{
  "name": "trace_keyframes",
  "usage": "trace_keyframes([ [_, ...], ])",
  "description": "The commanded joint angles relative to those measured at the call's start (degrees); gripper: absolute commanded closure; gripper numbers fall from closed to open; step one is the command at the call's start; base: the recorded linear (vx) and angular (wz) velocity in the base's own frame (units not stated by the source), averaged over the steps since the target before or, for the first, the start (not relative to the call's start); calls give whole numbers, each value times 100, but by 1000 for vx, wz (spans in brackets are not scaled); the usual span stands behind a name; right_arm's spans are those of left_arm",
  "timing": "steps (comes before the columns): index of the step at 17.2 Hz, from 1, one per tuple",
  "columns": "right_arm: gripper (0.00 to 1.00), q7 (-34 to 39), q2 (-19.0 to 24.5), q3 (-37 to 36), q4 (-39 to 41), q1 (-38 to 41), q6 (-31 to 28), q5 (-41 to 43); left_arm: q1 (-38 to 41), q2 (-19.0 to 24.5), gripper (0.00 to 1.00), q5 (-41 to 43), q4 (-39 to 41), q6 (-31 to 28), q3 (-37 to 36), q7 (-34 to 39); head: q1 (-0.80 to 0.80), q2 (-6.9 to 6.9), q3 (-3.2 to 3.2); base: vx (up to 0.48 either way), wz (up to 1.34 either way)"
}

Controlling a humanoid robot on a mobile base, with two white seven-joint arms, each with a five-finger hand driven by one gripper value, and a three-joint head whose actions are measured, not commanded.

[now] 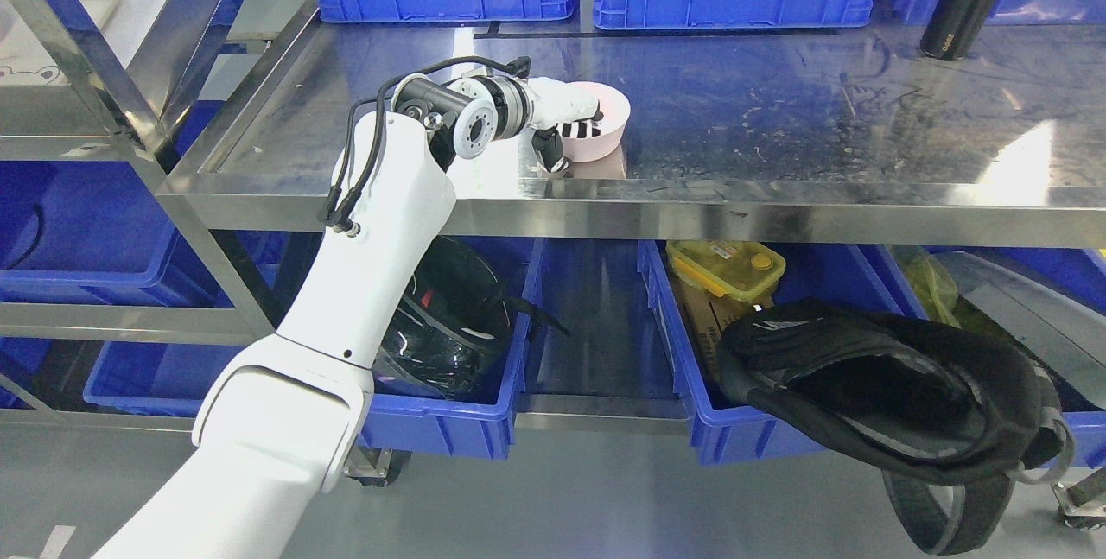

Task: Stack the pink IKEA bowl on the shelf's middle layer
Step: 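Close the left hand fingers on the pink bowl's rim, then lift the pink bowl off the shelf with the left hand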

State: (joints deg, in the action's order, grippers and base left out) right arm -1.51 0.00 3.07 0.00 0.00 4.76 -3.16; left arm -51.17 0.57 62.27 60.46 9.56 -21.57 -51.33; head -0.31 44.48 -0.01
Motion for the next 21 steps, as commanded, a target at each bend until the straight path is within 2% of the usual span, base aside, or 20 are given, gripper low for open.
trace_keyframes([
  [1,0,2,-100,1,100,132,-2,0,2,119,89,13,-228,256,398,-61,0,0,0,0,0],
  [3,0,2,-100,1,100,132,-2,0,11,128,96,13,-193,529,757,-61,0,0,0,0,0],
  [5,0,2,-100,-8,100,132,-2,0,37,145,96,5,87,573,917,-61,0,0,0,0,0],
  [8,0,2,-100,1,100,132,-2,0,90,251,96,-13,527,1169,1469,-61,0,0,0,0,0],
  [15,0,2,-100,1,100,132,-2,0,353,251,96,-57,1389,1953,2244,-61,0,0,0,0,0],
  [19,0,2,-100,1,100,132,-2,0,362,155,96,-398,1573,3128,2885,-61,0,0,0,0,0],
  [21,0,2,-100,1,100,132,-2,0,502,102,96,-767,1731,3472,3009,-70,0,0,0,0,0],
])
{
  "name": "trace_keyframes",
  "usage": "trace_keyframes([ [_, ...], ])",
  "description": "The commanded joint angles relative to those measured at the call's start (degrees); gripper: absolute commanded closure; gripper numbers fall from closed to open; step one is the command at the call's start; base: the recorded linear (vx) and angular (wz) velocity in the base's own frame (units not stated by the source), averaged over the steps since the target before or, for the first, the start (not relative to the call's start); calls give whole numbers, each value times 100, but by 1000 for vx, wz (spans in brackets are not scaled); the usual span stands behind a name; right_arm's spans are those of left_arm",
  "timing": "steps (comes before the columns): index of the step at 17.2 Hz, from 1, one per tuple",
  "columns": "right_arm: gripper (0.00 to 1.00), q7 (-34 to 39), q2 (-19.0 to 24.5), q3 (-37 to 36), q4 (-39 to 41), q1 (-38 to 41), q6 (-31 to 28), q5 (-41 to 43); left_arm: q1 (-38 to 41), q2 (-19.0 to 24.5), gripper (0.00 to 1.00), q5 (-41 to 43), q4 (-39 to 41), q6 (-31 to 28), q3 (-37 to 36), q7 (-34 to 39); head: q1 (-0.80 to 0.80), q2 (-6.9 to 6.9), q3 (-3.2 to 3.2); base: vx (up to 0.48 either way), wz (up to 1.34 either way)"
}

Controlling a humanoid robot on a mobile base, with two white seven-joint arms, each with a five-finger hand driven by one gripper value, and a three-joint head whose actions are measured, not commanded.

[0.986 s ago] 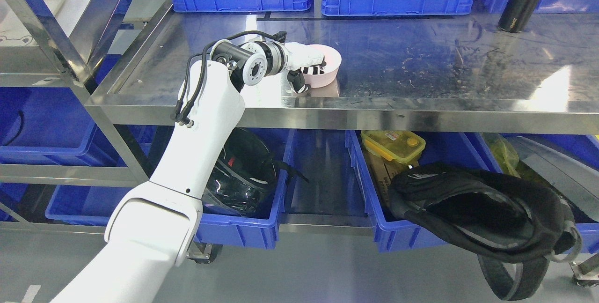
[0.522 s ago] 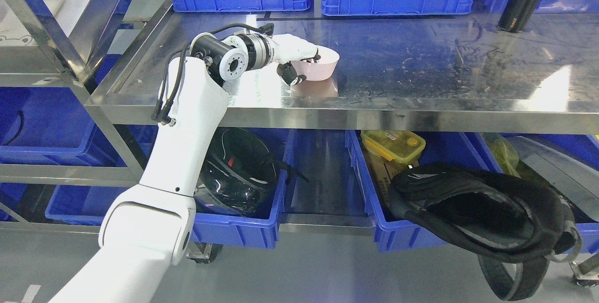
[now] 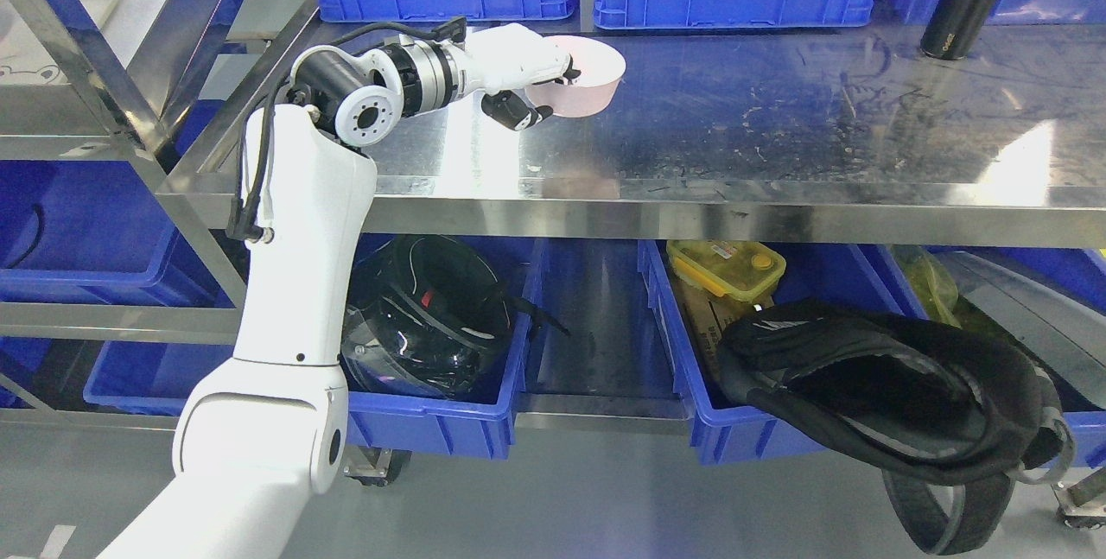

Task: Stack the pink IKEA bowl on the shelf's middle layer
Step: 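Lift the pink bowl off the shelf with the left hand, then hold the pink bowl raised in the left hand while the robot turns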

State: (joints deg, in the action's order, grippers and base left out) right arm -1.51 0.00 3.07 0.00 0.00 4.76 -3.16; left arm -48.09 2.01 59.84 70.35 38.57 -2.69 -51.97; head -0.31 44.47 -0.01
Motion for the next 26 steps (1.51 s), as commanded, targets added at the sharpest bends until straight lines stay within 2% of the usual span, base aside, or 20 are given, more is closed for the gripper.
trace_keyframes([
  [1,0,2,-100,1,100,132,-2,0,281,-52,96,-735,856,643,1130,-15,0,0,0,0,0],
  [4,0,2,-100,1,100,132,-2,0,545,-101,97,-1140,1234,643,1086,-33,0,0,0,0,0],
  [14,0,2,-100,1,100,132,-2,0,950,-101,97,-1194,1508,643,981,-15,0,0,0,-2,171],
  [26,0,2,-100,-8,100,132,-2,0,1012,-101,97,-1211,1525,643,972,29,0,2,0,20,915],
])
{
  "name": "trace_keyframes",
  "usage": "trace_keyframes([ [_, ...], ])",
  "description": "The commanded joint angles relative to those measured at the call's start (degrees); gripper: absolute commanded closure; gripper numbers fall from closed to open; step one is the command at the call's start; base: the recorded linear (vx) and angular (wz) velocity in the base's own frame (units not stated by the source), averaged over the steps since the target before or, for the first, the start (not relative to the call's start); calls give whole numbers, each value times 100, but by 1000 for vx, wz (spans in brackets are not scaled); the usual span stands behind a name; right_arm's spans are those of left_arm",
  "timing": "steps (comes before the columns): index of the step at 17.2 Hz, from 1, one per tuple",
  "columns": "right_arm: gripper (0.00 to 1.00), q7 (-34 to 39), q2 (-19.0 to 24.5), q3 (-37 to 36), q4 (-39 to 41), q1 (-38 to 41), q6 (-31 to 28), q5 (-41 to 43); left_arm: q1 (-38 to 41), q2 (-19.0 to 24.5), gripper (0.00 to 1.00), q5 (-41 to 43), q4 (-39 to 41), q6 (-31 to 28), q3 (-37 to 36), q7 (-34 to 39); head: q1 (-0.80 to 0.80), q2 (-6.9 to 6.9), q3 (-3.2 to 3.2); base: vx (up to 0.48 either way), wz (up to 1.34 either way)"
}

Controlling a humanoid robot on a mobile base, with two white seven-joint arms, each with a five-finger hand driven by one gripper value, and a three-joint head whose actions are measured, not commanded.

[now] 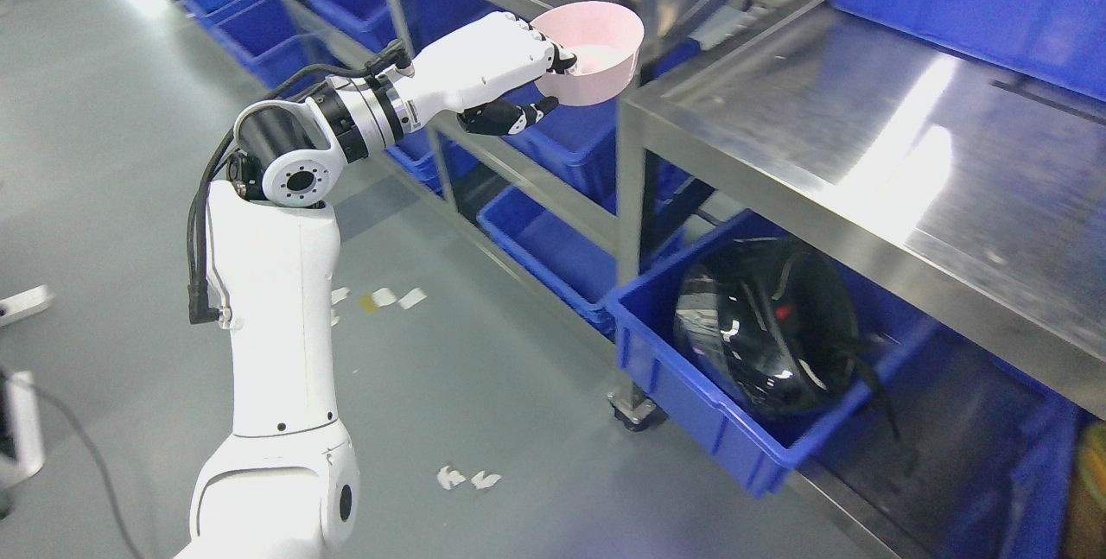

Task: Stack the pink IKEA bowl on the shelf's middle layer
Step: 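Hold the pink bowl raised in the left hand while the robot turns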

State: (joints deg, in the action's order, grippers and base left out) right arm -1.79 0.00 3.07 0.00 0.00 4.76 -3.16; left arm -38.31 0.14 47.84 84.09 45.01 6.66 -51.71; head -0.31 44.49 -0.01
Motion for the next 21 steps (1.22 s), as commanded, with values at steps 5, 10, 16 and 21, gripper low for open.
trace_keyframes([
  [5,0,30,-100,1,100,132,-2,-1,78,86,97,-11,151,-1,46,3,0,0,0,107,1244],
  [10,0,30,-100,1,100,132,-2,-1,105,86,97,-11,151,-1,46,11,0,1,0,169,1227],
  [16,0,30,-100,1,100,132,-2,-1,113,86,97,-11,178,-1,46,11,0,1,0,211,619],
  [21,0,30,-100,1,100,132,-2,-1,114,86,97,-11,178,-1,55,12,0,2,0,281,-23],
])
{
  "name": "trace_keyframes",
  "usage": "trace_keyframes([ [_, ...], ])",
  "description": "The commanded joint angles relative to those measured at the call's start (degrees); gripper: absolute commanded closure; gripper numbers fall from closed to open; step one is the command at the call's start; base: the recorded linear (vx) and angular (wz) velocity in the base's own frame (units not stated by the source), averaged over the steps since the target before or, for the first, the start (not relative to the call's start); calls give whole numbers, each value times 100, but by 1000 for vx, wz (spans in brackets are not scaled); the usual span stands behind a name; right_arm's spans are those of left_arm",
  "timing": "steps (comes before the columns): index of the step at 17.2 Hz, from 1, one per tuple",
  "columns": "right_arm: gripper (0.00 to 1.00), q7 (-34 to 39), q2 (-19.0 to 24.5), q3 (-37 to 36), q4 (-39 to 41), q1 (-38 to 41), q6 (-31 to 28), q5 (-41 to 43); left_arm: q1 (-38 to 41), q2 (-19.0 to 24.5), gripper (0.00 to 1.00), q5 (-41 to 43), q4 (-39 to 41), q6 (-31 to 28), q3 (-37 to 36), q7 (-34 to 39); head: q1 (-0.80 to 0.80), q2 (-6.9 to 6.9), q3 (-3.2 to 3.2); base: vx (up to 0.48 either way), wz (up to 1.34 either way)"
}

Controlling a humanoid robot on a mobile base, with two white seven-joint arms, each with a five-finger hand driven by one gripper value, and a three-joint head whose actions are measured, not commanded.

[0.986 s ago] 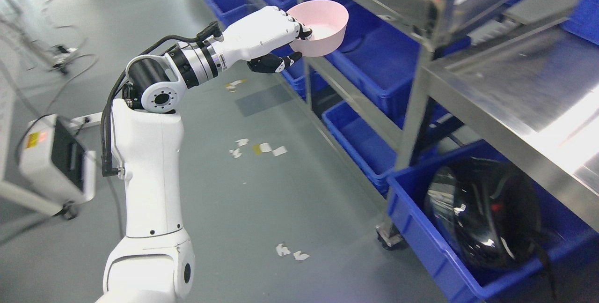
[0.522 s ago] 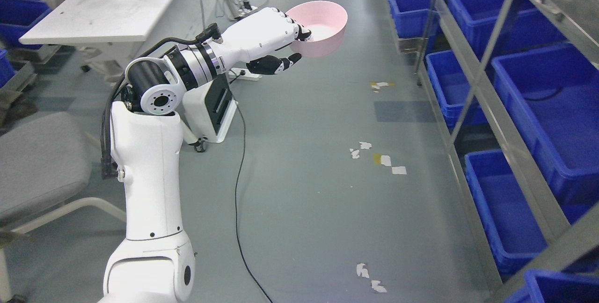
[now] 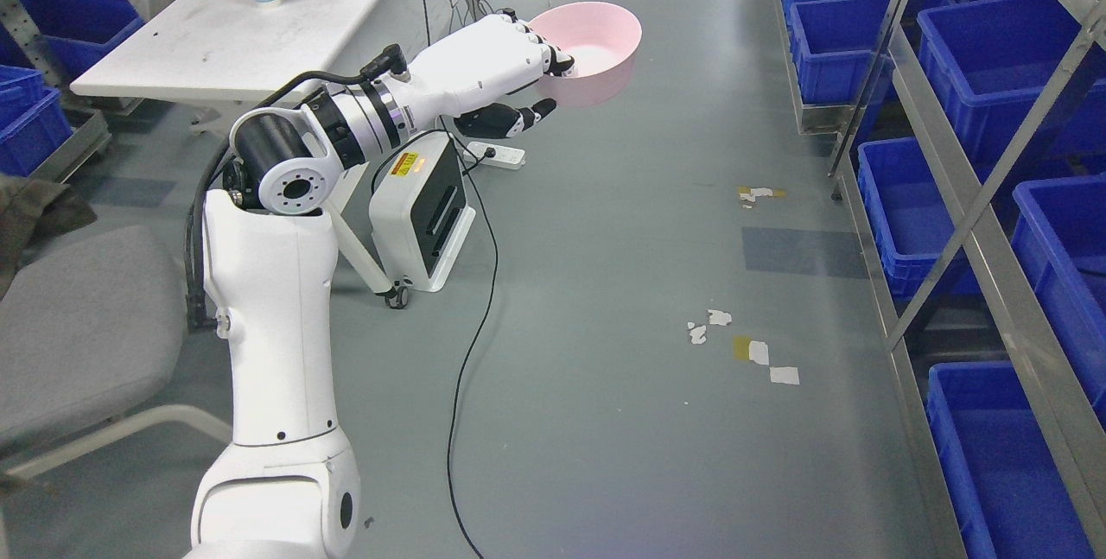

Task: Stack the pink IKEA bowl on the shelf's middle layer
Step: 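Hold the pink bowl raised in the left hand while the robot turns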

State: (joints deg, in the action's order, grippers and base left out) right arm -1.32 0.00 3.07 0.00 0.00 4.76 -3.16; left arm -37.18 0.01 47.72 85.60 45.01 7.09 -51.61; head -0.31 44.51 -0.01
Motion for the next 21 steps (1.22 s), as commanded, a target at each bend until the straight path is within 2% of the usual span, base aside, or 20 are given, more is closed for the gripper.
trace_keyframes([
  [1,0,-17,-100,1,100,132,-2,0,0,99,97,0,61,-1,12,10,0,0,0,338,-247],
  [8,0,-17,-100,1,100,132,-2,0,79,99,97,-9,158,-1,-50,11,0,0,0,309,-144],
  [12,0,-17,-100,1,100,132,-2,0,88,99,97,-281,185,-1,-585,2,0,0,0,324,3],
  [21,0,-17,-100,-8,100,132,-2,0,27,99,97,-334,185,-1,-771,11,0,0,0,296,85],
])
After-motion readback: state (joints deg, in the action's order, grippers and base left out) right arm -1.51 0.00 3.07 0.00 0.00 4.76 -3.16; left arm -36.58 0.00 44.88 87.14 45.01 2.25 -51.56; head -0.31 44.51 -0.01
